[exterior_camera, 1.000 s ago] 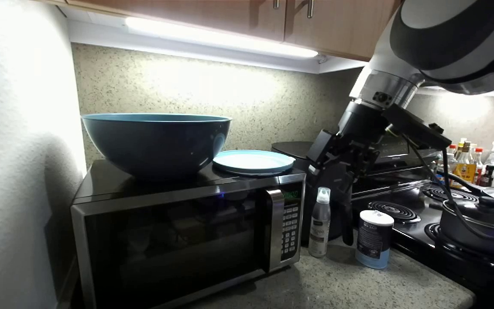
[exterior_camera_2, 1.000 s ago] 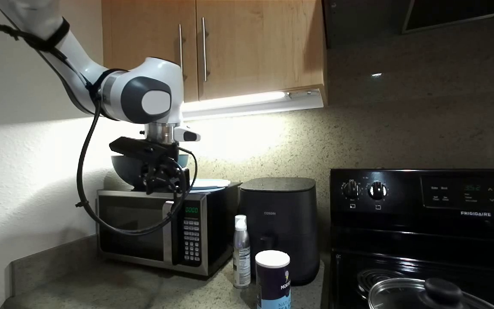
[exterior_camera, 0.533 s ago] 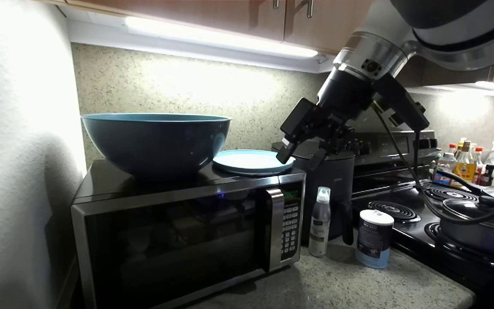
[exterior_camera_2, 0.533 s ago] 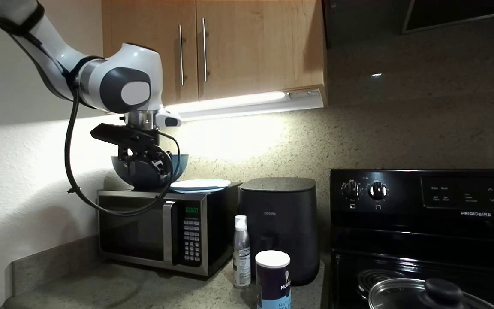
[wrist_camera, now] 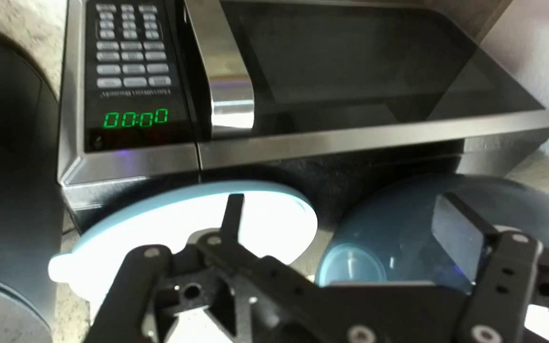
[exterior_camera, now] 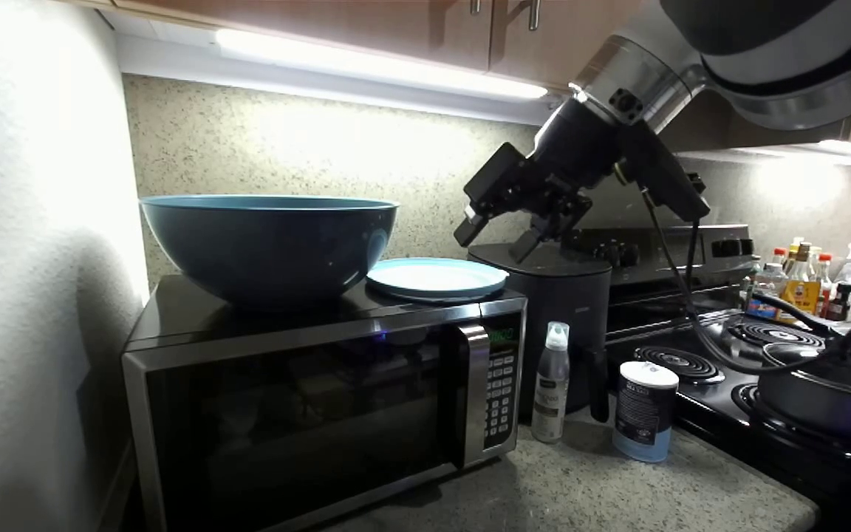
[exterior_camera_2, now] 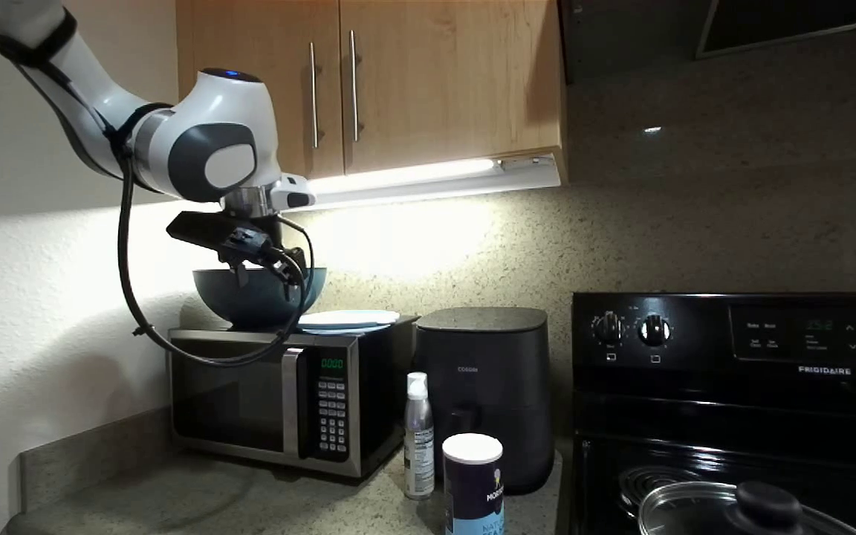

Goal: Put the bowl on the table.

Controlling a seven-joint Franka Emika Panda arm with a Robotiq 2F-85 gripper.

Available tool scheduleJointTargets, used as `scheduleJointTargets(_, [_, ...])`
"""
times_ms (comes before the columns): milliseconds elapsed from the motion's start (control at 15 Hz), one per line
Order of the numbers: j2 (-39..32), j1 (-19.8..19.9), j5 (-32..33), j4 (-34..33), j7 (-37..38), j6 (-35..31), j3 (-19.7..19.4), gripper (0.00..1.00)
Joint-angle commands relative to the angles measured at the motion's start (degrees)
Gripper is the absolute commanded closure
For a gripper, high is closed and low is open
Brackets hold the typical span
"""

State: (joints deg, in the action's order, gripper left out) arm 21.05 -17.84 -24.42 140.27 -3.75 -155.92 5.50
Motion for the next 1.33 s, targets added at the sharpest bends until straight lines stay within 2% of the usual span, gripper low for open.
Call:
scheduleJointTargets(0, [-2.7, -2.5, -2.6, -0.9, -0.3, -10.8, 0.2, 0.00])
scheduleJointTargets(267, [-5.4, -6.8, -7.8, -2.1, -2.9, -17.8, -2.8, 0.00])
scheduleJointTargets(333, [-6.3, -6.9, -8.3, -2.2, -2.2, -19.3, -3.3, 0.00])
scheduleJointTargets(400, [-7.2, -5.6, -7.1, -2.1, -0.9, -19.6, -3.1, 0.00])
scheduleJointTargets(467, [-8.5, -0.6, -1.9, -0.7, 3.1, -20.4, -0.7, 0.00])
scheduleJointTargets(533, [-8.8, 0.6, -0.3, 0.0, 3.7, -19.2, -0.5, 0.00])
scheduleJointTargets(600, [-7.0, -2.7, -3.3, -1.1, 1.1, -17.8, -2.1, 0.00])
scheduleJointTargets(733, [-8.8, -0.3, -1.6, -0.7, 1.8, -17.8, -1.8, 0.00])
scheduleJointTargets(933, [-8.9, 0.3, -0.6, -1.1, 2.8, -18.4, -0.9, 0.00])
scheduleJointTargets(1067, [-9.3, -0.5, -1.4, -2.9, 2.0, -19.6, -1.1, 0.00])
scheduleJointTargets(1267, [-9.3, -5.1, -5.8, -6.4, -1.7, -21.3, -3.1, 0.00])
